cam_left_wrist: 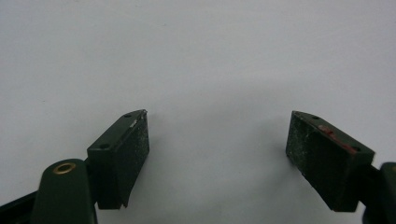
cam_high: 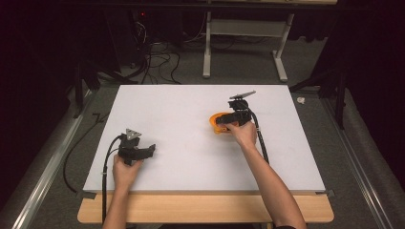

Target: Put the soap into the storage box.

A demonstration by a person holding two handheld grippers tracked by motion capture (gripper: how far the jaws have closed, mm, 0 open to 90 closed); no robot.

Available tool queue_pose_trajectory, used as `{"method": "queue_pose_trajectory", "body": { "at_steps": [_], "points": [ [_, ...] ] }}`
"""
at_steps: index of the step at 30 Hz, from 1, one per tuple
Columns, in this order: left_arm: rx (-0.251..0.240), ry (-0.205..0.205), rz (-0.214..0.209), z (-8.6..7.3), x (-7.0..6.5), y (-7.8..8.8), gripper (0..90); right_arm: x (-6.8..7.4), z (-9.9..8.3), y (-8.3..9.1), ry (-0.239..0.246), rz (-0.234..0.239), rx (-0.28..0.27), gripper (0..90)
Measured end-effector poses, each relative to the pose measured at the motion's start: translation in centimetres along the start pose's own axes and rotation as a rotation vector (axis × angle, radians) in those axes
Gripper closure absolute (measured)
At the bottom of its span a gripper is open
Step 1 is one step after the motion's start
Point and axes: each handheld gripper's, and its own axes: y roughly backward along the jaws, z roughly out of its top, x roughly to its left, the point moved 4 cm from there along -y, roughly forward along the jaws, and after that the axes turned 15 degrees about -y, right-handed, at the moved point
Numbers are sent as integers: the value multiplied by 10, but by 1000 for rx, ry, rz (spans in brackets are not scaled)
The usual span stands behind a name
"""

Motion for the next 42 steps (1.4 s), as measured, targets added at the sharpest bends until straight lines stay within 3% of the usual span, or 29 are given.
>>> {"method": "queue_pose_trajectory", "body": {
  "at_steps": [15, 22, 30, 42],
  "points": [
    [0, 0, 0, 0, 0, 0, 218, 5, 1, 13, 60, 4, -55, 118],
    [0, 0, 0, 0, 0, 0, 218, 4, 2, 22, 64, 22, -82, 121],
    [0, 0, 0, 0, 0, 0, 218, -3, 2, 34, 89, 10, -128, 134],
    [0, 0, 0, 0, 0, 0, 218, -21, -1, 48, 81, 26, -181, 145]
  ]
}}
